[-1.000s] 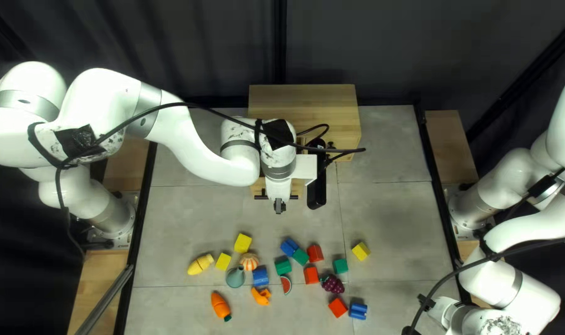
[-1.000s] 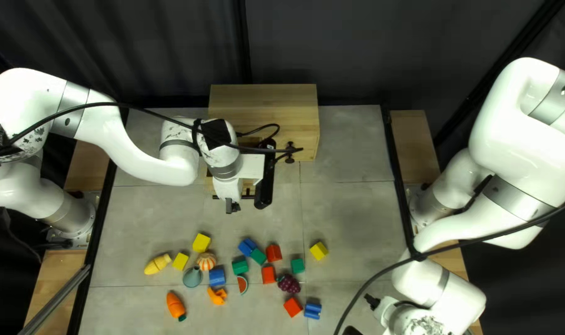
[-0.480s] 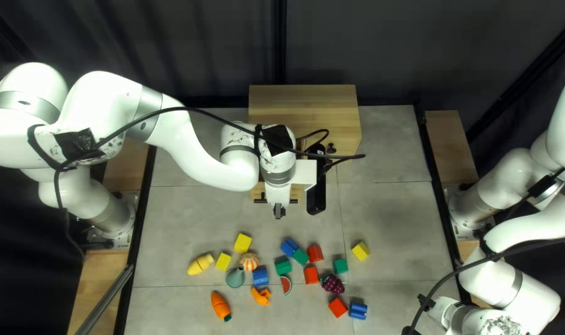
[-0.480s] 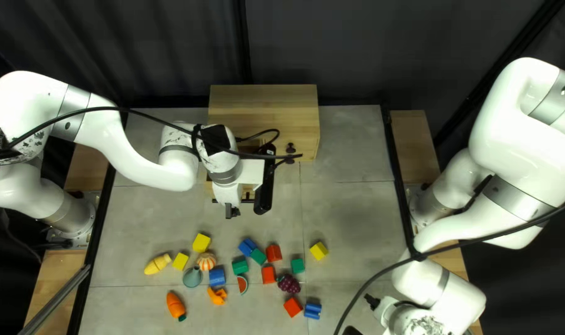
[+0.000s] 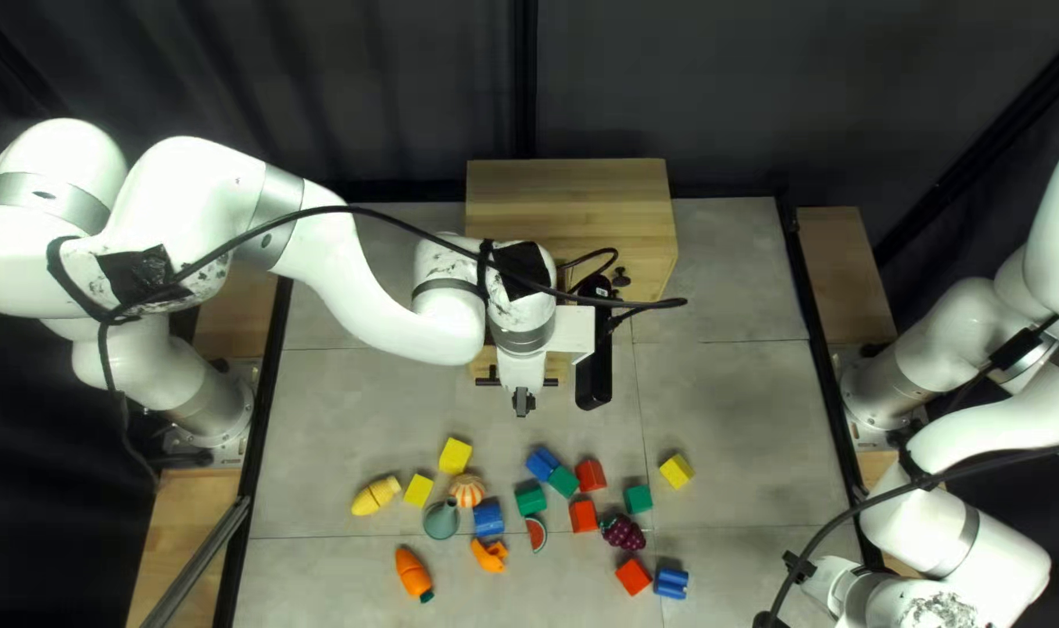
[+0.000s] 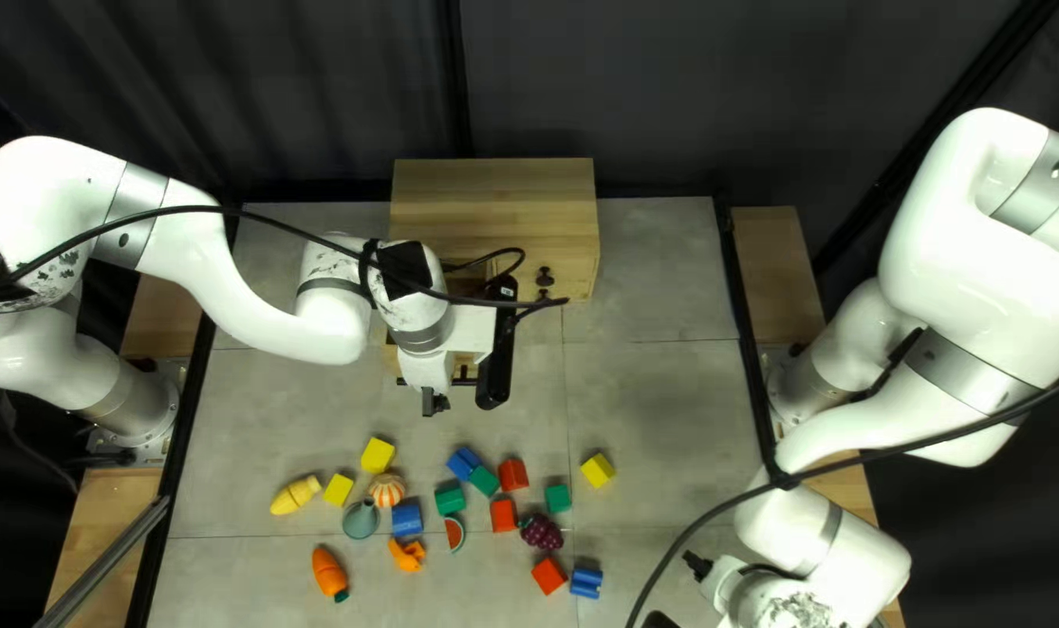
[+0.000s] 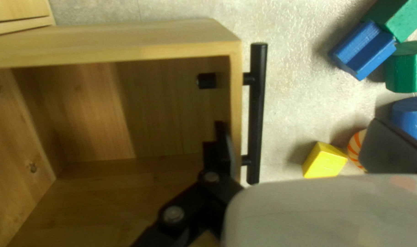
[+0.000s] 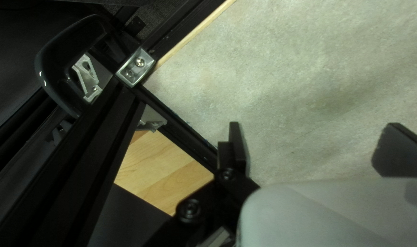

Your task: Open drawers and place objects into drawer and close

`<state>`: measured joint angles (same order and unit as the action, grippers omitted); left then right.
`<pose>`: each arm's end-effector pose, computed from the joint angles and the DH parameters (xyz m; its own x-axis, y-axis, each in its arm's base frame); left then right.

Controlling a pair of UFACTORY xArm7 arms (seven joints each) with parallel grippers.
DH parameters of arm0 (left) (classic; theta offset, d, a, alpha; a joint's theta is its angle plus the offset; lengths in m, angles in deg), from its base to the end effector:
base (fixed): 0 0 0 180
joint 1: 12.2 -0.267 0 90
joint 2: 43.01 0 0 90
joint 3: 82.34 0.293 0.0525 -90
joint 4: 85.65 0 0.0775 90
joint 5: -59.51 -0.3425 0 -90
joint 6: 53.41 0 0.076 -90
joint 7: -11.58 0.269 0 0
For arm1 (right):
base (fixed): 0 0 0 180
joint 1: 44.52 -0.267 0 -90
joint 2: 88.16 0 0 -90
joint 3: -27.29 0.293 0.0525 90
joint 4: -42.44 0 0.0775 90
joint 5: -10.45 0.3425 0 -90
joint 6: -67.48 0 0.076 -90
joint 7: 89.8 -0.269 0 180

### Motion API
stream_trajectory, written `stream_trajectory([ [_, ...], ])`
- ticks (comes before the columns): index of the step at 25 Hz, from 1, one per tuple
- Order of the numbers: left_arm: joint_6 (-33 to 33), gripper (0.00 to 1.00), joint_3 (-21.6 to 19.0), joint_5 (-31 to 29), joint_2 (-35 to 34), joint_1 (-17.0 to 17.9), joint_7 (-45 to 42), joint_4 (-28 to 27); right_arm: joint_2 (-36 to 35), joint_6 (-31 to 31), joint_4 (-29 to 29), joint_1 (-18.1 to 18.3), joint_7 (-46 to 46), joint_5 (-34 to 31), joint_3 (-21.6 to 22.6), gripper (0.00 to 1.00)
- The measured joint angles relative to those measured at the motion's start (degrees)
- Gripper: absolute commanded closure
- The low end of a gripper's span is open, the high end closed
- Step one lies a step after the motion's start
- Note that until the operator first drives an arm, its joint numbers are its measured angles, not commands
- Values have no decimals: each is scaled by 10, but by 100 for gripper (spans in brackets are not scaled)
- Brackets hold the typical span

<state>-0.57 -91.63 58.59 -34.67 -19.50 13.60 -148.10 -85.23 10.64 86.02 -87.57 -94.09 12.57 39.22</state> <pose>0.4993 -0.0167 0.1450 0.9967 -0.0773 0.0246 -0.0776 -0.9969 0.0095 0.2058 0.3024 0.1042 0.6411 0.7457 -0.1812 0.7580 -0.6523 -0.0027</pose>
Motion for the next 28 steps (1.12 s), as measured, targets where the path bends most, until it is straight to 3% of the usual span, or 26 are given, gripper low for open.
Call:
stream_trajectory([
  [9,92,0,2,-60,-13,10,-63,-53,0,0,0,0,0,0,0,0],
  [17,148,0,-15,-115,-17,43,-142,-83,0,0,0,0,0,0,0,0],
  [28,104,0,-94,-160,-85,127,-183,41,0,0,0,0,0,0,0,0],
])
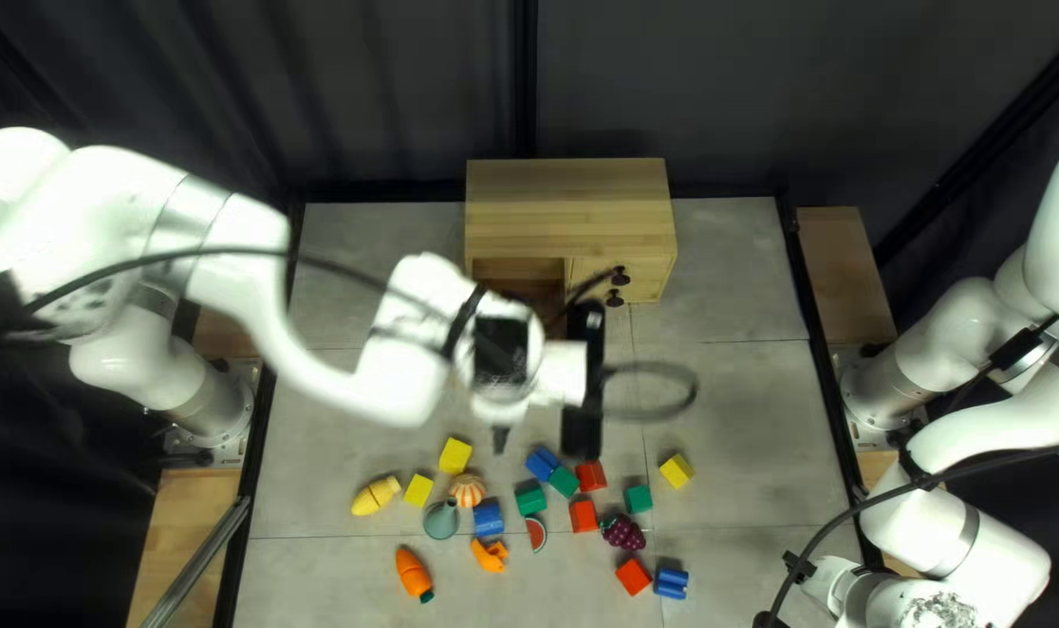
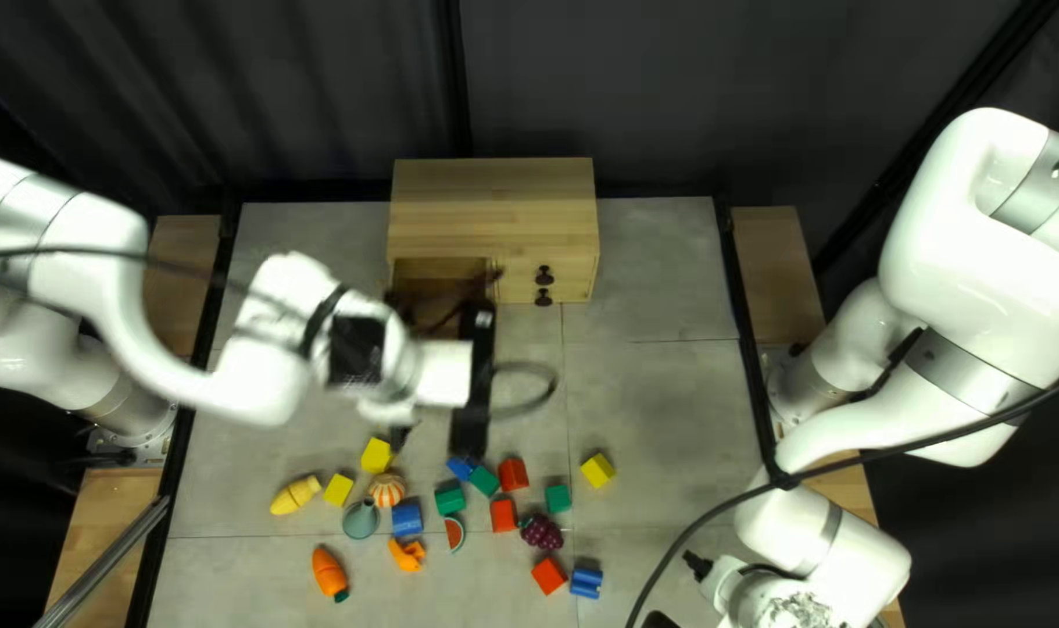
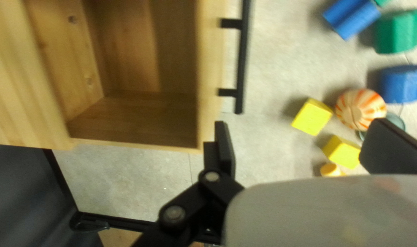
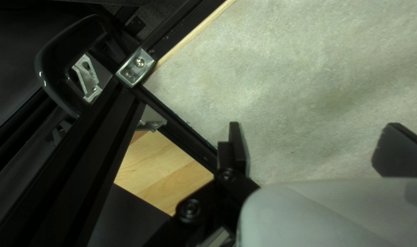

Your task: Open drawers and place objects into drawer and close

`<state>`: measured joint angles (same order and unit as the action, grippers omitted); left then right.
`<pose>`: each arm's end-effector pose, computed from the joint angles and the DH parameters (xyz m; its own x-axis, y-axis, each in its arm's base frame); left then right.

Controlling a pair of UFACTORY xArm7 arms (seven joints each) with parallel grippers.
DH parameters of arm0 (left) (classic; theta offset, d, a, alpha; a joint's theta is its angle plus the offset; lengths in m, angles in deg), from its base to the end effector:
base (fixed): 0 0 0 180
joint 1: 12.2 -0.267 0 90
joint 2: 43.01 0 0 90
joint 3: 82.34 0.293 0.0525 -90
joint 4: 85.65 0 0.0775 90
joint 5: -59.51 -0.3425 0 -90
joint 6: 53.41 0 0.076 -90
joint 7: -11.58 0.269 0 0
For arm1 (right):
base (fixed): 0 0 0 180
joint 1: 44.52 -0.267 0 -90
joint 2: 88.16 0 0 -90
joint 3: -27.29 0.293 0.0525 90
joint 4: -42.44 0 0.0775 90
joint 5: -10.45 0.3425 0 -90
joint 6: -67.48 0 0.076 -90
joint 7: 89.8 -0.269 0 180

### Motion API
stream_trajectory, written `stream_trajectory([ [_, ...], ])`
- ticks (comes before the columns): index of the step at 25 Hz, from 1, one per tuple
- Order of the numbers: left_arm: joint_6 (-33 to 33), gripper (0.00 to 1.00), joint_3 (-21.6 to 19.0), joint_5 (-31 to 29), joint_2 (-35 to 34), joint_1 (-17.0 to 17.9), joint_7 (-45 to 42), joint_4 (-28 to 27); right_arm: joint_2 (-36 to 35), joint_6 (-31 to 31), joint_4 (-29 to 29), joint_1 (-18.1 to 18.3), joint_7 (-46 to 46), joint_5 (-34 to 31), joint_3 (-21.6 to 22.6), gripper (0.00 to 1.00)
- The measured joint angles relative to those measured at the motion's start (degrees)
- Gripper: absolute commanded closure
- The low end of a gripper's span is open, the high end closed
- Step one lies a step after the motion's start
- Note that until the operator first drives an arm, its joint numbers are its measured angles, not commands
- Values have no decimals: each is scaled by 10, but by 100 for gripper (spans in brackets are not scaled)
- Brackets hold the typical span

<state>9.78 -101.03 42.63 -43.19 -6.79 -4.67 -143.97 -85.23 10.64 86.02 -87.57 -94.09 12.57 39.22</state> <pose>0.4283 -0.1260 0.1805 0.9613 -0.2744 -0.0251 -0.2710 -0.9250 -0.2662 0.2058 0.3024 0.1042 0.6411 0.7457 -0.1812 0.7580 -0.6523 -0.0027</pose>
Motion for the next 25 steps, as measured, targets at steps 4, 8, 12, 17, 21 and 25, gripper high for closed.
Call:
stream_trajectory([
  [4,-34,0,-24,14,-22,24,5,48,0,0,0,0,0,0,0,0],
  [8,-64,0,-35,33,-36,37,2,88,0,0,0,0,0,0,0,0],
  [12,-103,0,-38,63,-48,43,-10,134,0,0,0,0,0,0,0,0],
  [17,-137,0,-35,100,-36,40,-64,168,0,0,0,0,0,0,0,0],
  [21,-153,0,-34,139,-26,38,-112,194,0,0,0,0,0,0,0,0],
  [25,-168,0,-33,171,-8,37,-139,211,0,0,0,0,0,0,0,0],
])
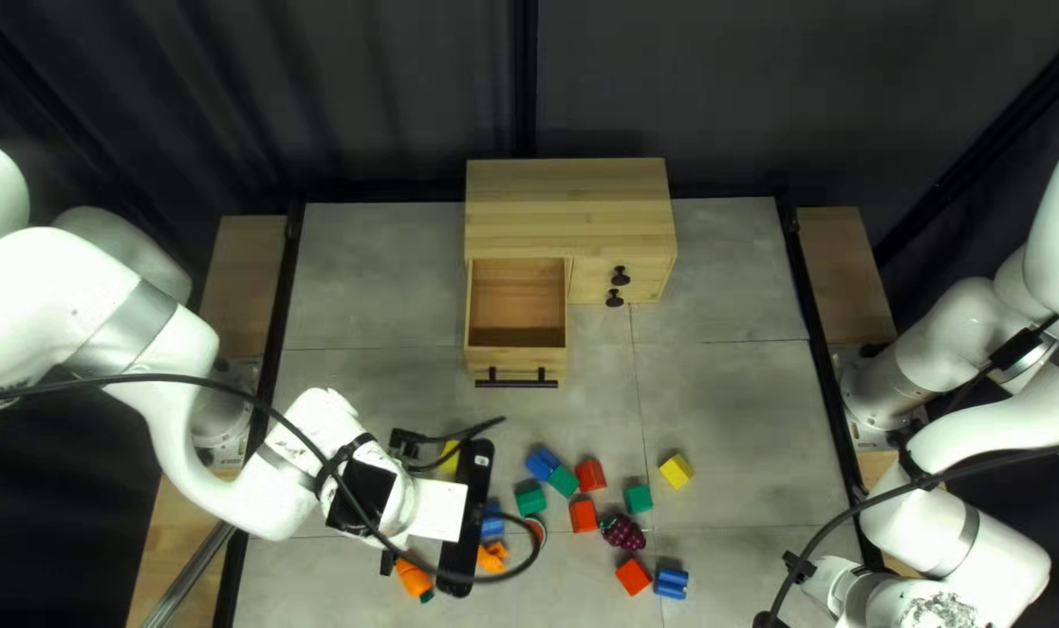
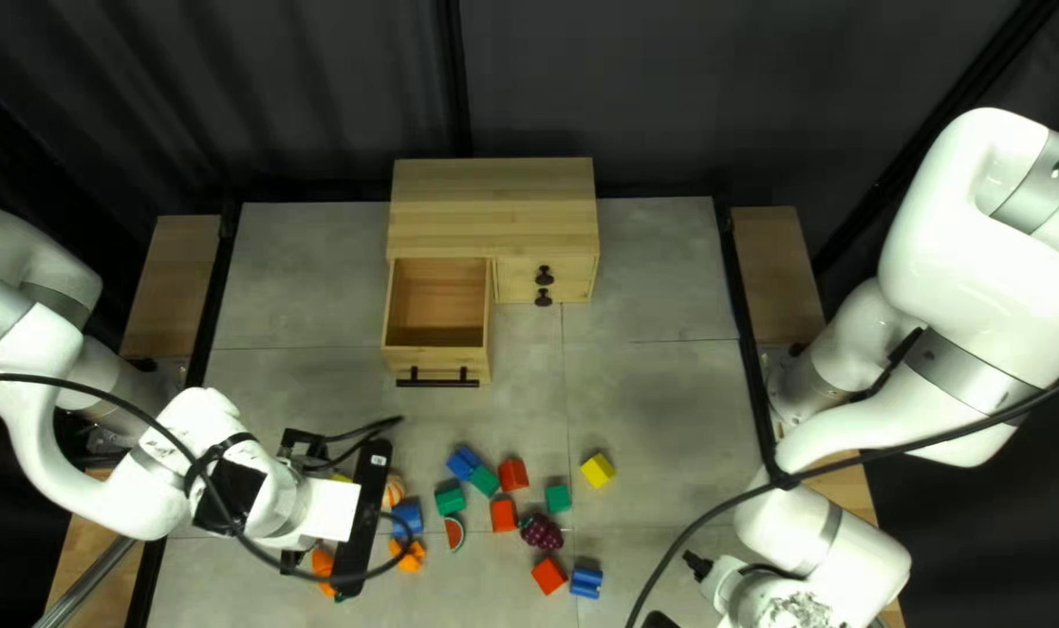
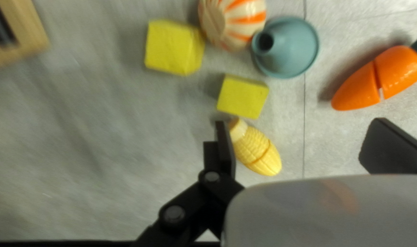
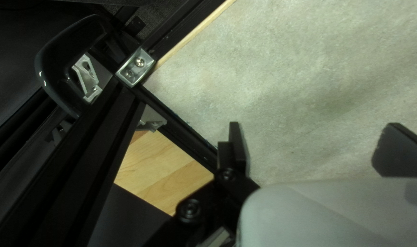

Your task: Open drawers and place objects into drawer and close

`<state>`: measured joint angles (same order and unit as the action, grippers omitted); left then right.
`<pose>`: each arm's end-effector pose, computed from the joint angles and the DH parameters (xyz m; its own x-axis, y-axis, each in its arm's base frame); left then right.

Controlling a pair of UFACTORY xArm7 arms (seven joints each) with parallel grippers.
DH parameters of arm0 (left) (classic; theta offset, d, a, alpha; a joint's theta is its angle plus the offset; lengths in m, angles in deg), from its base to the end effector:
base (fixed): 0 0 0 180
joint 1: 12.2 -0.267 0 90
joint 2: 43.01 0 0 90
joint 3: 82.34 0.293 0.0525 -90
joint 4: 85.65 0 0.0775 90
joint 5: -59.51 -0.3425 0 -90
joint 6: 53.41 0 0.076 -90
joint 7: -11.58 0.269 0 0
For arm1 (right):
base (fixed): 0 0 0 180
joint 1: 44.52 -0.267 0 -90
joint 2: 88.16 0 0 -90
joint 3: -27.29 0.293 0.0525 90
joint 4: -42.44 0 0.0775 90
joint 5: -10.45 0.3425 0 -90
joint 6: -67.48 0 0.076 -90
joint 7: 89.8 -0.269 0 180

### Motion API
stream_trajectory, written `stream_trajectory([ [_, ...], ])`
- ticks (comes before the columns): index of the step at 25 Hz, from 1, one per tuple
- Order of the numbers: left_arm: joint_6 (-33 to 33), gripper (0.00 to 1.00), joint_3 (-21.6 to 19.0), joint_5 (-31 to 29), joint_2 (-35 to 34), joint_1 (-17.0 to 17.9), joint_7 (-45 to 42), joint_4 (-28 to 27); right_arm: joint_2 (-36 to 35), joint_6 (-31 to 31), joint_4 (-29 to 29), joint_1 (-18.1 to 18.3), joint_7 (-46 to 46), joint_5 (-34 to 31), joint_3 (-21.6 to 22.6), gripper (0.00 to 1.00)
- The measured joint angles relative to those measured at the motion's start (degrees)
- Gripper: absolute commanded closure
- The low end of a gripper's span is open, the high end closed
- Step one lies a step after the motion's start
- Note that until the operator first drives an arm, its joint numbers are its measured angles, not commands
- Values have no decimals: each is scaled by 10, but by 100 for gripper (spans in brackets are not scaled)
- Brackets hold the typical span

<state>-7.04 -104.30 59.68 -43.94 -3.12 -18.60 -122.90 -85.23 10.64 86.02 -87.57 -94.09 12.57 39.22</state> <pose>0.3063 -0.1834 0.0620 0.9925 -0.0076 -0.1220 -0.0169 -0.9970 -0.0759 0.2058 0.3024 0.1042 0.6411 0.7457 -0.1812 0.7580 -0.6523 -0.0027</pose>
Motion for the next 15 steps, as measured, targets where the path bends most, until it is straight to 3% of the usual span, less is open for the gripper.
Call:
stream_trajectory([
  [14,-101,0,10,41,29,-9,-50,84,0,0,0,0,0,0,0,0],
  [15,-102,54,10,42,27,-9,-53,87,0,0,0,0,0,0,0,0],
])
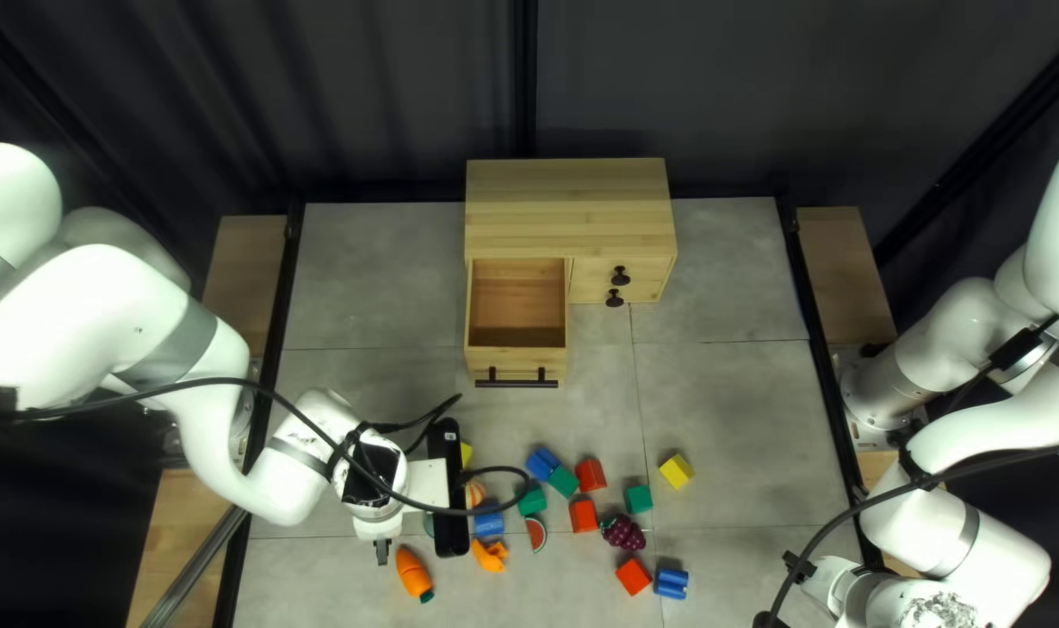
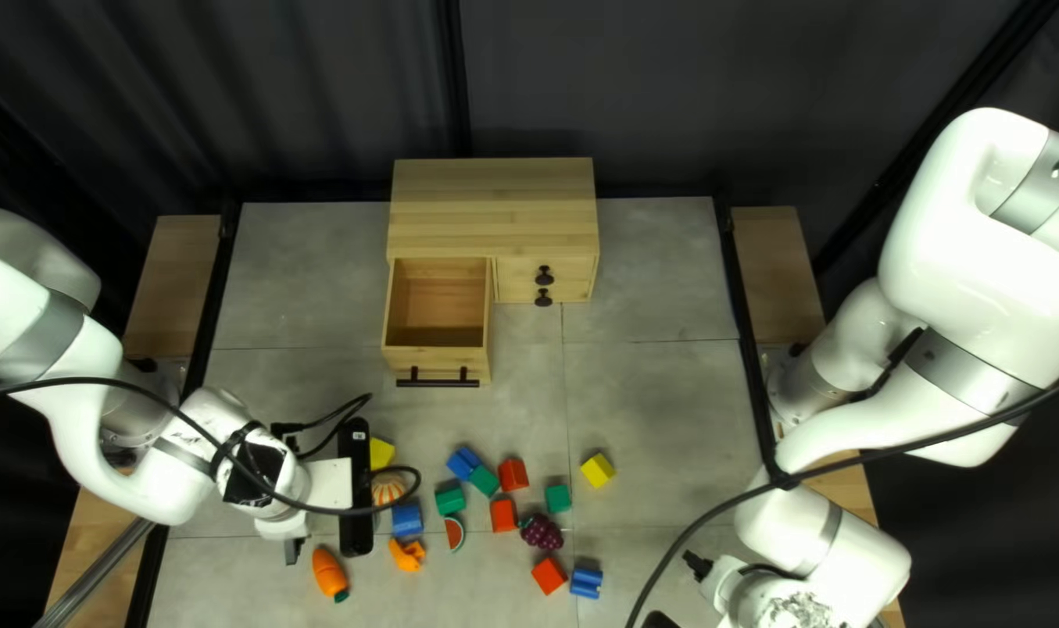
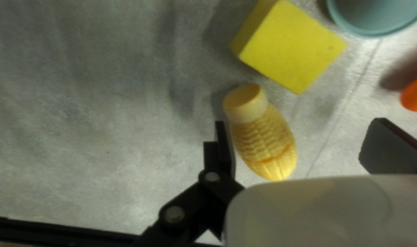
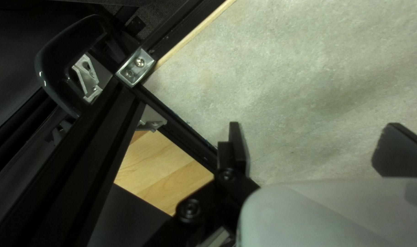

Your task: Open drawers and place objects into drawer and close

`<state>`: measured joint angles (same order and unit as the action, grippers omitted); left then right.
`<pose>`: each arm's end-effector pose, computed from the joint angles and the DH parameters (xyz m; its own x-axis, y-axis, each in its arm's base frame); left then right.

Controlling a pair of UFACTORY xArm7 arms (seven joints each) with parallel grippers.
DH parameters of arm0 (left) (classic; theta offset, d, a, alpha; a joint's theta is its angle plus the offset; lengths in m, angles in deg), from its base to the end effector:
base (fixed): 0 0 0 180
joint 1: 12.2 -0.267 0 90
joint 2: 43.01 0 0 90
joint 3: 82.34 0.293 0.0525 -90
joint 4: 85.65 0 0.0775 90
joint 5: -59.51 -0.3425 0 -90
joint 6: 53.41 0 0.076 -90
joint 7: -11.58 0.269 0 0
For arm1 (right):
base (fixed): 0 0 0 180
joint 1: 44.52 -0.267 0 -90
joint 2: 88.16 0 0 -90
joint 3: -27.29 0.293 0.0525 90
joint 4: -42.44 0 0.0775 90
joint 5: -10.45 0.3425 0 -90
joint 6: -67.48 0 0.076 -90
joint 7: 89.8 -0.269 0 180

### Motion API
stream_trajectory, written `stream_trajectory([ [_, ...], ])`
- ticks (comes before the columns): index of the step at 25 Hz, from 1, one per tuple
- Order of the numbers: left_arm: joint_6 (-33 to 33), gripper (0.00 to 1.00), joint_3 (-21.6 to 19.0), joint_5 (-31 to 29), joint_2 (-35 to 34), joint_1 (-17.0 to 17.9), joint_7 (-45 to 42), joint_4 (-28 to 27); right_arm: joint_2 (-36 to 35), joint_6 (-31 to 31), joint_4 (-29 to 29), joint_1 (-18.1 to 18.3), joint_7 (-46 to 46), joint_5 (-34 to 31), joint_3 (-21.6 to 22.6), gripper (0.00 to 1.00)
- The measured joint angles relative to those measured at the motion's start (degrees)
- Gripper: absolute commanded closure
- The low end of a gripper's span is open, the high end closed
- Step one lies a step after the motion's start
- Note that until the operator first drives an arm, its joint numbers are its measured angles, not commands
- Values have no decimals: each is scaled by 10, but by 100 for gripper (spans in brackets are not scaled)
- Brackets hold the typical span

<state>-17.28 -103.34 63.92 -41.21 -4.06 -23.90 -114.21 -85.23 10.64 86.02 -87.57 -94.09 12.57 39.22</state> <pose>0.2719 -0.1634 0.0104 0.9713 0.1771 -0.1590 0.1701 -0.9838 -0.0569 0.2058 0.3024 0.1042 0.6411 0.7457 -0.1812 0.7580 -0.6523 -0.0027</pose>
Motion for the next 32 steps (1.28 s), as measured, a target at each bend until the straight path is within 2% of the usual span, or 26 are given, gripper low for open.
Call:
stream_trajectory([
  [1,-1,93,0,1,-2,0,-4,3,0,0,0,0,0,0,0,0],
  [2,-2,100,0,2,-3,0,-7,5,0,0,0,0,0,0,0,0],
  [6,4,100,-2,-7,-8,2,-32,4,0,0,0,0,0,0,0,0],
  [10,39,100,-4,-20,-25,4,-61,-9,0,0,0,0,0,0,0,0],
  [13,80,100,-4,-29,-47,2,-71,-24,0,0,0,0,0,0,0,0],
  [18,194,100,6,-67,-103,-16,-74,-75,0,0,0,0,0,0,0,0],
  [22,282,100,14,-155,-143,-47,-66,-142,0,0,0,0,0,0,0,0],
  [25,313,100,19,-238,-164,-71,-49,-178,0,0,0,0,0,0,0,0],
  [28,317,100,29,-330,-177,-97,-21,-199,0,0,0,0,0,0,0,0],
  [31,289,99,43,-415,-174,-121,-2,-206,0,0,0,0,0,0,0,0],
  [32,275,92,47,-437,-168,-128,-2,-207,0,0,0,0,0,0,0,0],
])
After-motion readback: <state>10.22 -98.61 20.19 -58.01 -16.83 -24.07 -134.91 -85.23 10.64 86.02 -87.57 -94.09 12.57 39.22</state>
